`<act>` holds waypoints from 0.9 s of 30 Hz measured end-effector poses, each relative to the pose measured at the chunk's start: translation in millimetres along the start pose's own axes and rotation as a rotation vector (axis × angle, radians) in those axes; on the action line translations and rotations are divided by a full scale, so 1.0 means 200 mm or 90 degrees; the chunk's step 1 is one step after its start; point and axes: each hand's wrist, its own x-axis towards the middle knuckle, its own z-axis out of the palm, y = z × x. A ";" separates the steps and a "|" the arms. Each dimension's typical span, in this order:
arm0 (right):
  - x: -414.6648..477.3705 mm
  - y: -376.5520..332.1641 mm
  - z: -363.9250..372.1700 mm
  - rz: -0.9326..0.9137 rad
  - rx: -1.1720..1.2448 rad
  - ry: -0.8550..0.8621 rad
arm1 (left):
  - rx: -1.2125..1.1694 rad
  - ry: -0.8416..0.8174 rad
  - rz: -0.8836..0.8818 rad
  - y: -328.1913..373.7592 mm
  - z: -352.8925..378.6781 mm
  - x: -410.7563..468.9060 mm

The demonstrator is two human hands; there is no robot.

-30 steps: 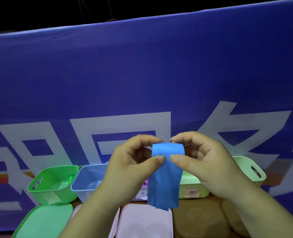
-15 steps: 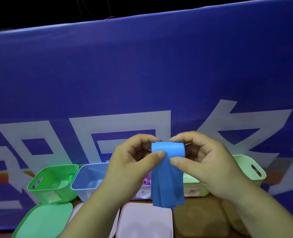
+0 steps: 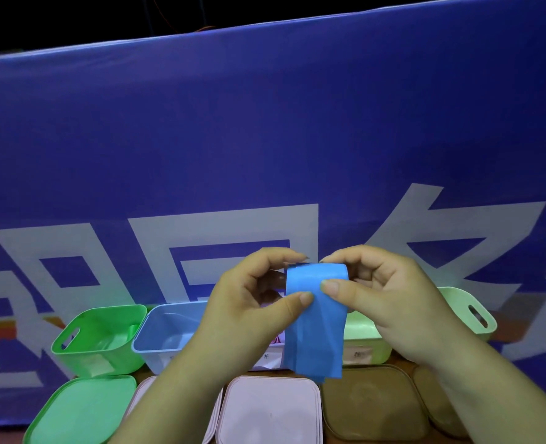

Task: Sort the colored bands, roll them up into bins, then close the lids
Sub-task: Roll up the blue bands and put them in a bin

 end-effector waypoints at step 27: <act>-0.04 0.01 -0.02 -0.036 -0.045 -0.013 | -0.040 0.041 -0.031 0.03 0.04 -0.01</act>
